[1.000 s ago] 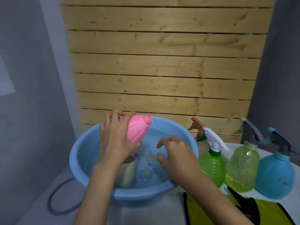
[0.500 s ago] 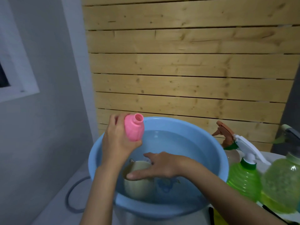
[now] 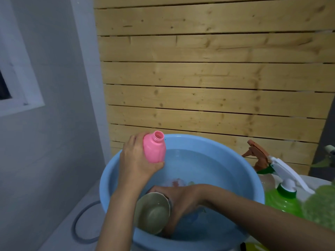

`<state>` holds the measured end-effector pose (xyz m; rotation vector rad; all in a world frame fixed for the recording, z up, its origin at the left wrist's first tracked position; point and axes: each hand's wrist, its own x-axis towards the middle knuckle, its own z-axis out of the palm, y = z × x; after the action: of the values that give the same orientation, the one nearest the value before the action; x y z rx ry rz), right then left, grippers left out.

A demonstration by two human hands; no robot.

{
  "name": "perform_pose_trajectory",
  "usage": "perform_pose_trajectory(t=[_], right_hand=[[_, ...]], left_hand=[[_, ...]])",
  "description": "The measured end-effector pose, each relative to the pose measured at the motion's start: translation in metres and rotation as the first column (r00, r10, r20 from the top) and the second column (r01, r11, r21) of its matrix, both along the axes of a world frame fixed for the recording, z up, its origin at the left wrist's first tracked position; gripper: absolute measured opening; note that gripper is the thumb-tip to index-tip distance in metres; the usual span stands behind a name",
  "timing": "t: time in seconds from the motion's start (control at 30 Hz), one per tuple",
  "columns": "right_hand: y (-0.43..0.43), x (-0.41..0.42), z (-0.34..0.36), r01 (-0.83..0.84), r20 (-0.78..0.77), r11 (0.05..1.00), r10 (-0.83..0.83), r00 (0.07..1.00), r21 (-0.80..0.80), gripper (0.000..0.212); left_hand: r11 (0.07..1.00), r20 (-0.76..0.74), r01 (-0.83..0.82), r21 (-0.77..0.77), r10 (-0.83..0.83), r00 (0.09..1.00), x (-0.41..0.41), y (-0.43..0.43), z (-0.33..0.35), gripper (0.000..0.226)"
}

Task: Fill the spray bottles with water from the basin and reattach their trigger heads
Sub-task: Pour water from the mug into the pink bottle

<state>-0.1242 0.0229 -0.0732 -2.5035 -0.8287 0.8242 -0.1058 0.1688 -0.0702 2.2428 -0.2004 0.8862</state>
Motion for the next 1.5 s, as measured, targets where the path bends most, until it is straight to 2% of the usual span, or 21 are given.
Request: perform_pose_trajectory(t=[0.03, 0.07, 0.17, 0.2, 0.3, 0.37, 0.5, 0.63, 0.77, 0.83, 0.93, 1.07, 1.17, 1.23, 1.37, 1.5], right_hand=[[0.0, 0.001, -0.004, -0.006, -0.007, 1.0, 0.006, 1.0, 0.002, 0.05], [0.006, 0.003, -0.007, 0.009, 0.002, 1.0, -0.009, 1.0, 0.011, 0.053], [0.013, 0.013, -0.02, 0.025, 0.033, 0.999, -0.025, 0.999, -0.023, 0.077], [0.013, 0.016, -0.022, -0.002, 0.062, 1.0, 0.004, 0.998, -0.031, 0.083], [0.013, 0.014, -0.012, -0.05, 0.218, 0.998, 0.042, 0.975, 0.034, 0.079], [0.009, 0.015, -0.008, -0.077, 0.307, 0.995, 0.056, 0.95, 0.057, 0.085], [0.009, 0.033, -0.015, -0.101, 0.501, 0.991, 0.13, 0.856, -0.085, 0.092], [-0.005, 0.042, -0.022, 0.004, 0.586, 0.99, 0.081, 0.806, -0.142, 0.08], [-0.017, 0.048, -0.031, 0.09, 0.748, 0.948, 0.18, 0.639, -0.305, 0.072], [-0.021, 0.051, -0.036, 0.148, 0.777, 0.921, 0.209, 0.594, -0.361, 0.075], [-0.027, 0.057, -0.045, 0.214, 0.779, 0.899, 0.188, 0.598, -0.381, 0.08], [-0.035, 0.062, -0.054, 0.248, 0.682, 0.915, 0.038, 0.731, -0.317, 0.084], [-0.039, 0.065, -0.056, 0.261, 0.652, 0.916, 0.001, 0.759, -0.306, 0.088], [-0.041, 0.066, -0.055, 0.28, 0.631, 0.92, -0.047, 0.775, -0.275, 0.083], [-0.045, 0.069, -0.055, 0.348, 0.522, 0.932, -0.248, 0.816, -0.101, 0.077], [-0.05, 0.075, -0.052, 0.446, 0.438, 0.882, -0.465, 0.77, 0.152, 0.08]], left_hand=[[1.0, 0.007, -0.011, 0.008, 0.011, 1.0, 0.0, 0.0, 0.0, 0.083], [1.0, 0.01, -0.021, 0.014, 0.021, 1.0, 0.001, 0.0, 0.0, 0.083], [0.999, -0.002, -0.031, 0.033, 0.031, 1.0, 0.0, -0.001, 0.0, 0.085], [0.999, -0.007, -0.03, 0.035, 0.03, 1.0, -0.001, -0.001, -0.001, 0.085], [0.999, -0.004, -0.032, 0.035, 0.032, 0.999, 0.0, -0.001, -0.001, 0.086], [0.998, -0.003, -0.036, 0.043, 0.036, 0.999, 0.001, -0.001, -0.001, 0.086], [0.998, 0.018, -0.055, 0.001, 0.055, 0.998, 0.003, 0.002, -0.001, 0.084], [0.996, 0.038, -0.086, -0.025, 0.087, 0.995, 0.006, 0.007, 0.0, 0.084], [0.997, 0.013, -0.073, -0.014, 0.073, 0.997, 0.005, 0.007, -0.001, 0.086], [0.998, -0.006, -0.066, -0.003, 0.066, 0.998, 0.005, 0.006, -0.001, 0.087], [0.999, -0.058, -0.049, 0.008, 0.049, 0.997, 0.006, 0.005, -0.001, 0.088], [0.999, -0.151, -0.012, 0.03, 0.016, 0.988, 0.006, 0.006, -0.003, 0.087], [0.999, -0.206, 0.025, 0.035, -0.017, 0.978, 0.005, 0.008, -0.004, 0.085], [0.998, -0.231, 0.049, 0.038, -0.039, 0.972, 0.005, 0.008, -0.004, 0.085], [0.994, -0.3, 0.08, 0.075, -0.054, 0.952, 0.004, 0.007, -0.005, 0.083], [0.99, -0.349, 0.089, 0.108, -0.046, 0.936, 0.004, 0.006, -0.006, 0.083]])
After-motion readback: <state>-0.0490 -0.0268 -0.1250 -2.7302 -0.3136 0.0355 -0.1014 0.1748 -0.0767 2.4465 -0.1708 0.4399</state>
